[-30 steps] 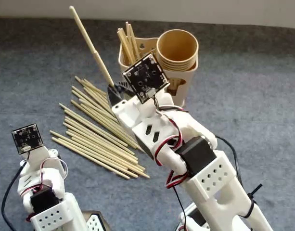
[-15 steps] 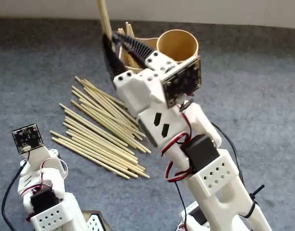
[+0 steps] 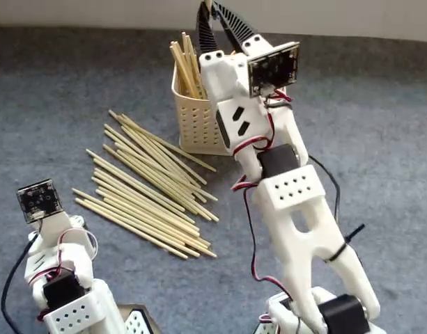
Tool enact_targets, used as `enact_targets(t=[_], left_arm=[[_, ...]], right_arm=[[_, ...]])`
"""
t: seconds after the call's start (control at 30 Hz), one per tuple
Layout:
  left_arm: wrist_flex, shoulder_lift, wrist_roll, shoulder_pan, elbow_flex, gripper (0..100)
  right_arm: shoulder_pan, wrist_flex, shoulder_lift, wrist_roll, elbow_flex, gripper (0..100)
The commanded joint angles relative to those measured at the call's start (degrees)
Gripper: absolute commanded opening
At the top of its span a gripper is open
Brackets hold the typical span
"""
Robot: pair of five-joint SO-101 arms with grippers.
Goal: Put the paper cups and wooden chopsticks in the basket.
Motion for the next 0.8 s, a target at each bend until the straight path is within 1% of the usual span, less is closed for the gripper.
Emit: enact_targets(t=[0.0, 0.77], left_arm=[[-1.0, -0.7, -0.5, -0.5, 1.2, 1], [-1.0, -0.7, -0.5, -0.5, 1.2, 1]], right_arm=[[1.5, -4.4, 2.1, -0.3, -0.5, 0.6], [1.8, -4.2, -0.7, -0.2, 3.5, 1.0]])
